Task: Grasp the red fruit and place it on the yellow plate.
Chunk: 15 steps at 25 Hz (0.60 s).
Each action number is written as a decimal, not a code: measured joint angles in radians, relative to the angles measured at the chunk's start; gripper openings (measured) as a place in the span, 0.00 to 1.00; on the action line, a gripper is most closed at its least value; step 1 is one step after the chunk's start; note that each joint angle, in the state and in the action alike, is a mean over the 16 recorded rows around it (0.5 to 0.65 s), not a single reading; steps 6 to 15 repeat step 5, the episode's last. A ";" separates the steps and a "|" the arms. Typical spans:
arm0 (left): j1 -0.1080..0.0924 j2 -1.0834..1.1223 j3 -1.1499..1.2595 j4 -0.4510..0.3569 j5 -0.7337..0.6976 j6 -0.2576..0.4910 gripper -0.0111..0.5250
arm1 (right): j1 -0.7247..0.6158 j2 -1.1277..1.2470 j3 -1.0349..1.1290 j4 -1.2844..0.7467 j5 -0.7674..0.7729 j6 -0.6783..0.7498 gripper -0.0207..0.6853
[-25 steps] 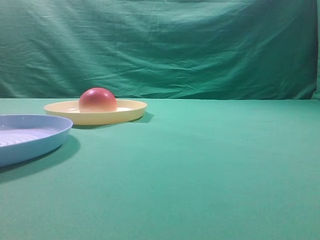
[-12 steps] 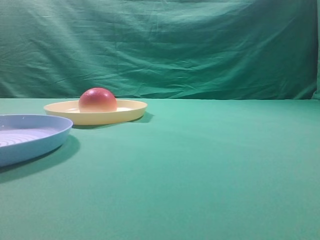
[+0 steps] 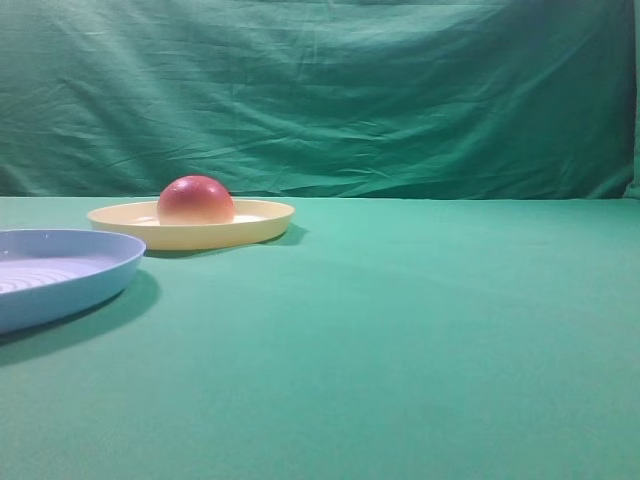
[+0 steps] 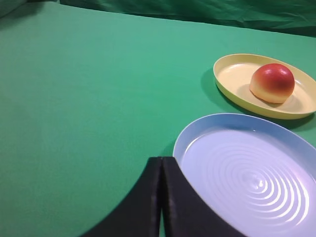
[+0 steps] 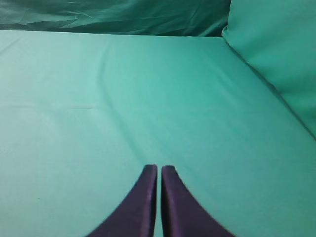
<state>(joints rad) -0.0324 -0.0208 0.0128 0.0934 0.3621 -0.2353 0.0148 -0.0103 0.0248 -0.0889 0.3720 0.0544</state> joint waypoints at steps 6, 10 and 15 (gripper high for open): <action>0.000 0.000 0.000 0.000 0.000 0.000 0.02 | 0.000 0.000 0.000 0.000 0.000 0.000 0.03; 0.000 0.000 0.000 0.000 0.000 0.000 0.02 | 0.000 0.000 0.000 0.000 0.000 0.000 0.03; 0.000 0.000 0.000 0.000 0.000 0.000 0.02 | 0.000 0.000 0.000 0.000 0.000 0.000 0.03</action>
